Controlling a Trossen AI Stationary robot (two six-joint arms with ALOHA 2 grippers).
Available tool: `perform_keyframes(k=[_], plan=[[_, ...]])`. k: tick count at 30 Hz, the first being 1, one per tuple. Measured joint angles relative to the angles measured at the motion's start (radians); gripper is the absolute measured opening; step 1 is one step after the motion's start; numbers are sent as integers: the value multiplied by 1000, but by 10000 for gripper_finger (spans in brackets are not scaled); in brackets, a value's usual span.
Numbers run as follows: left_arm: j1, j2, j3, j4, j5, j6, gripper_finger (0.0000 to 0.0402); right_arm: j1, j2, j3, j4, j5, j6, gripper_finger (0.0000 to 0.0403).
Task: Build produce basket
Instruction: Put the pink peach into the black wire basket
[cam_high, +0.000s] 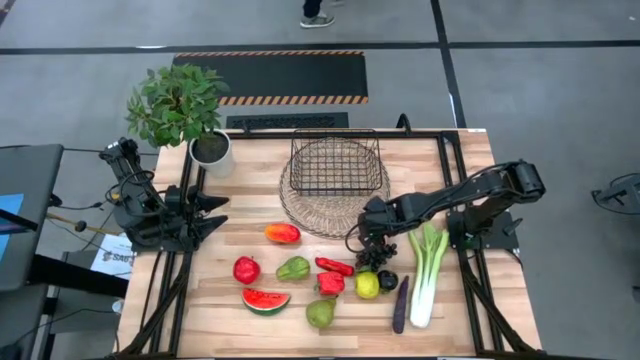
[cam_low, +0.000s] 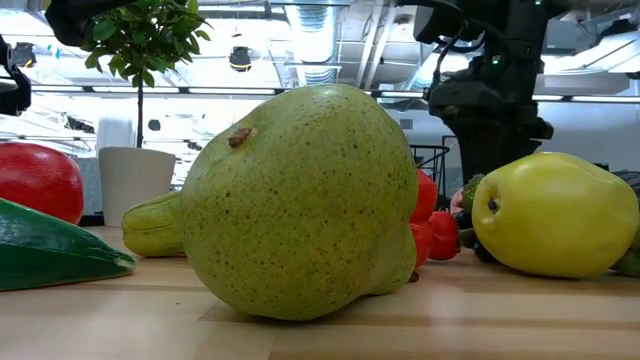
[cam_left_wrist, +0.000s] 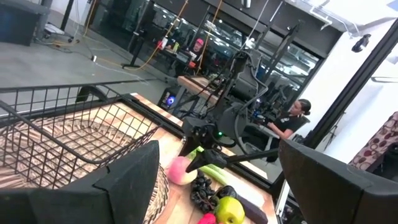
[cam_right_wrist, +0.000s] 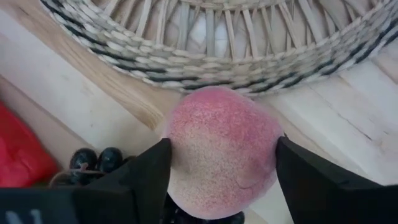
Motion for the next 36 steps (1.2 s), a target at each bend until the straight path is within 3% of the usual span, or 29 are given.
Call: perform_keyframes(k=[10, 18, 25, 32, 36], plan=[[0, 0, 0, 0, -1, 0, 315, 0, -105, -1, 3, 0, -1, 268], [0, 0, 0, 0, -1, 0, 315, 0, -269, 1, 26, 5, -10, 268], [0, 0, 0, 0, -1, 0, 315, -5, -444, 1, 198, 9, -96, 268], [0, 0, 0, -1, -1, 0, 315, -105, -521, 3, 393, 8, -274, 268], [0, 0, 0, 0, -1, 0, 315, -214, -510, 3, 454, -66, -337, 268]])
